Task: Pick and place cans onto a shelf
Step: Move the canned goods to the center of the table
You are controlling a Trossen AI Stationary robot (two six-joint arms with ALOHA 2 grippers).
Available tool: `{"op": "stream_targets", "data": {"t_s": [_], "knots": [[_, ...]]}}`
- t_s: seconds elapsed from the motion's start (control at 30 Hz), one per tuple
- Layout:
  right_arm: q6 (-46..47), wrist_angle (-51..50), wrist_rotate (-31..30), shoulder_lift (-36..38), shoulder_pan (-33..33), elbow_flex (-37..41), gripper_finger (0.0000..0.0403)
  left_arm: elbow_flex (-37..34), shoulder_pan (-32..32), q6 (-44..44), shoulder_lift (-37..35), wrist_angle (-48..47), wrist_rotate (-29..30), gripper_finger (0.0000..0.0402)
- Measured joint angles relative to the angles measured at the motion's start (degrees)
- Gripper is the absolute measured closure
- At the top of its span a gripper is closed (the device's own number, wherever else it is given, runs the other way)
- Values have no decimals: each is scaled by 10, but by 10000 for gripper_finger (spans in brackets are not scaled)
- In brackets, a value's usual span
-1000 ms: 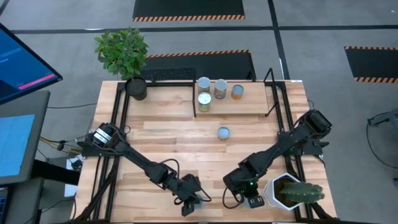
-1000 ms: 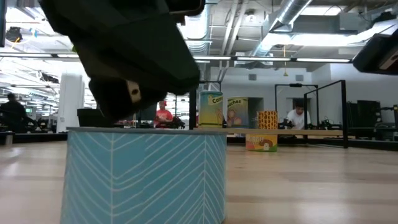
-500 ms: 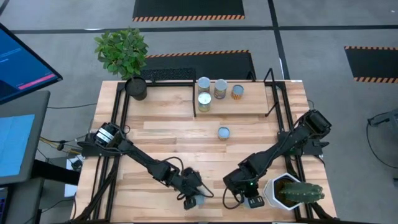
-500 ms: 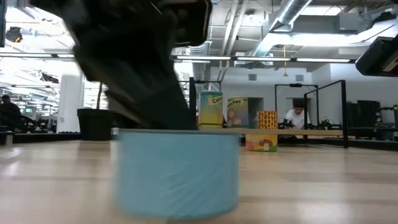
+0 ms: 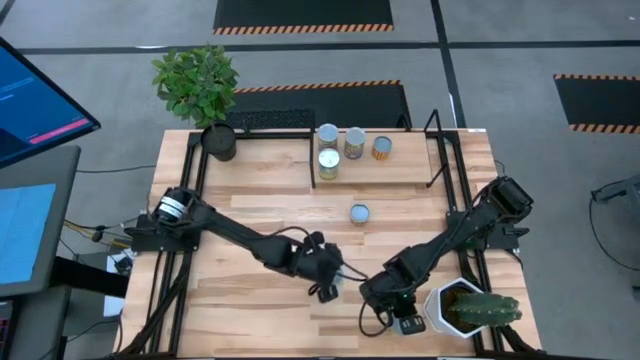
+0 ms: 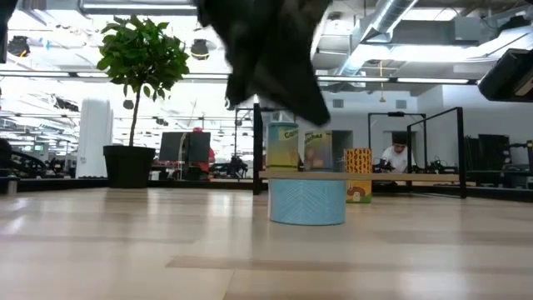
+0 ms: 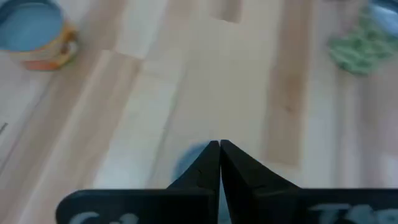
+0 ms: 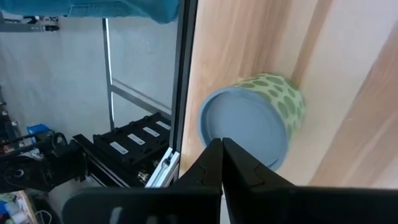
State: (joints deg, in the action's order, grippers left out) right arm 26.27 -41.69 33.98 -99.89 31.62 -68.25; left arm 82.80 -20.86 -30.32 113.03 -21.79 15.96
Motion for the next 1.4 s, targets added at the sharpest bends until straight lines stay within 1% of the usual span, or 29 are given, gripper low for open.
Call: {"op": "stream_targets", "data": {"t_s": [0.1, 0.17, 0.23, 0.3, 0.43, 0.57, 0.67, 0.8, 0.93, 1.0, 1.13, 1.27, 1.4], "knots": [[6, 2, 0, 0, 7, 0, 384, 60, -20, 5, 0, -82, -47, 402], [7, 1, -1, 0, 16, 0, 388, 83, -36, 7, 0, -119, -63, 402], [7, 2, -15, 0, 24, 0, 389, 98, -56, 8, 0, -167, -63, 402], [8, 3, -35, 0, 33, 0, 388, 102, -78, 8, 0, -192, -62, 402], [36, 3, -70, 0, 44, 0, 382, 101, -126, -24, 1, -253, -47, 402], [39, 4, -91, 0, 48, 0, 386, 98, -174, -66, 1, -271, -14, 402], [42, 4, -100, 0, 47, 0, 391, 98, -204, -119, 1, -281, 6, 402], [43, 6, -100, 0, 47, 2, 391, 98, -235, -186, 1, -299, 39, 402], [39, 15, -82, -19, 47, 2, 388, 98, -252, -224, 1, -313, 46, 402], [39, 16, -71, -34, 48, 2, 389, 98, -257, -236, 1, -317, 53, 402], [39, 12, -69, -51, 46, 0, 390, 98, -259, -240, 1, -316, 63, 402], [37, -3, -91, -51, 39, 0, 388, 98, -257, -239, 1, -316, 64, 402], [29, -34, -115, -44, 17, 1, 388, 98, -255, -235, 1, -317, 65, 402]]}}
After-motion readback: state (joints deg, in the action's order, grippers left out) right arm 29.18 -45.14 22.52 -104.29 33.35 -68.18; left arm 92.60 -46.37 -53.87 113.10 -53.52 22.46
